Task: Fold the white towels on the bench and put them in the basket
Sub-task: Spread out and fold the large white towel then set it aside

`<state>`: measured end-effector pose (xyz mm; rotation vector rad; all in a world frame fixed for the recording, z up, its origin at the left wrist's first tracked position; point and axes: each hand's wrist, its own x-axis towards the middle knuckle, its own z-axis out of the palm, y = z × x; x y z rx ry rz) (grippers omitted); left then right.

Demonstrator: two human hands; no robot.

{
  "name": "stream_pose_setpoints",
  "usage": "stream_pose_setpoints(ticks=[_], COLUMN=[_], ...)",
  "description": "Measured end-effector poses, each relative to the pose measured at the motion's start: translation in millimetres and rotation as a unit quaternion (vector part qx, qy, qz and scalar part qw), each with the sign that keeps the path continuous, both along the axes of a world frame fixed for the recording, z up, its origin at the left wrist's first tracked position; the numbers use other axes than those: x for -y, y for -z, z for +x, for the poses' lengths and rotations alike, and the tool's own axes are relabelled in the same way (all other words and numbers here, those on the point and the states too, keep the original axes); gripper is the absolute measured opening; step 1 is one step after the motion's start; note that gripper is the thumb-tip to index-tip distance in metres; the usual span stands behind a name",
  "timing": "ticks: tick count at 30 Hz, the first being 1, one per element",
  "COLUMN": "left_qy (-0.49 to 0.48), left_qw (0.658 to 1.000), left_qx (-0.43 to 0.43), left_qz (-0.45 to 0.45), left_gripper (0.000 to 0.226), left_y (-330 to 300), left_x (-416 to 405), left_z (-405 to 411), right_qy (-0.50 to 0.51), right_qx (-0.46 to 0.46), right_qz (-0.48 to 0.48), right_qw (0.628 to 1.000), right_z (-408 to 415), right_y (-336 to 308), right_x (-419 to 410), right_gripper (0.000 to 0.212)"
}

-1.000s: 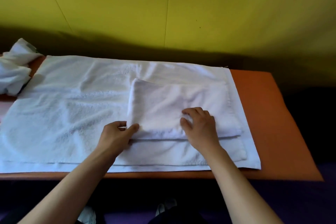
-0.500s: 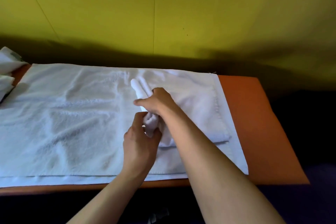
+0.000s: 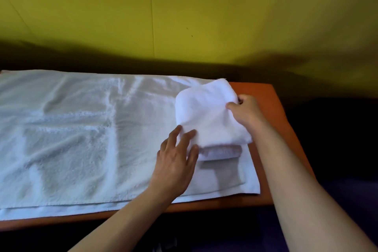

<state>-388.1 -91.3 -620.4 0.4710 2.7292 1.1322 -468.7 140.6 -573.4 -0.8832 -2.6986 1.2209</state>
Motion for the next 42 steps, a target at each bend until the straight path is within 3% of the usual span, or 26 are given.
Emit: stream_pose_setpoints(ticks=[4, 6, 8, 11, 14, 19, 22, 25, 27, 30, 32, 36, 39, 42], left_qy=[0.011, 0.016, 0.008, -0.101, -0.203, -0.226, -0.224, -0.217, -0.210, -0.189, -0.177, -0.154, -0.124, -0.104], left_qw=[0.999, 0.999, 1.000, 0.987, 0.946, 0.931, 0.925, 0.902, 0.881, 0.866, 0.868, 0.899, 0.917, 0.922], left_qx=[0.007, -0.001, 0.005, 0.086, 0.231, 0.270, 0.291, 0.328, 0.351, 0.358, 0.340, 0.272, 0.231, 0.209], left_qz=[-0.042, -0.035, 0.011, 0.086, 0.105, 0.098, 0.096, 0.179, 0.239, 0.293, 0.316, 0.307, 0.302, 0.308], left_gripper=[0.064, 0.056, 0.043, 0.049, 0.065, 0.083, 0.074, 0.048, 0.036, 0.031, 0.031, 0.041, 0.041, 0.036], left_y=[11, 12, 11, 1, 4, -9, -17, -17, -18, -14, -12, -14, -20, -24], left_x=[-4, -2, -2, -7, -19, -39, -49, -52, -50, -47, -48, -61, -82, -115], left_z=[-2, -6, -11, -23, -50, -88, -103, -106, -102, -91, -86, -84, -89, -102], right_qy=[-0.017, 0.009, 0.060, 0.109, 0.107, 0.144, 0.179, 0.227, 0.256, 0.286, 0.282, 0.229, 0.202, 0.192], right_qx=[0.011, -0.004, -0.022, -0.032, 0.033, 0.086, 0.090, 0.033, -0.010, -0.049, -0.061, -0.062, -0.123, -0.173], right_qz=[0.065, 0.053, 0.030, 0.003, -0.068, -0.228, -0.363, -0.497, -0.546, -0.611, -0.632, -0.601, -0.519, -0.487], right_qw=[0.998, 0.999, 0.998, 0.994, 0.991, 0.959, 0.910, 0.837, 0.797, 0.736, 0.719, 0.764, 0.822, 0.834], right_z=[27, 40, 53, 80, 101, 111, 116, 117, 119, 120, 118, 118, 116, 107], right_y=[38, 45, 43, 40, 42, 29, 24, 18, 16, 15, 13, 15, 17, 15], right_x=[1, 4, 0, -9, -5, 6, 10, 16, 20, 20, 15, -5, -27, -56], right_gripper=[0.034, 0.034, 0.035, 0.036, 0.046, 0.045, 0.044, 0.035, 0.032, 0.047, 0.047, 0.023, 0.023, 0.019])
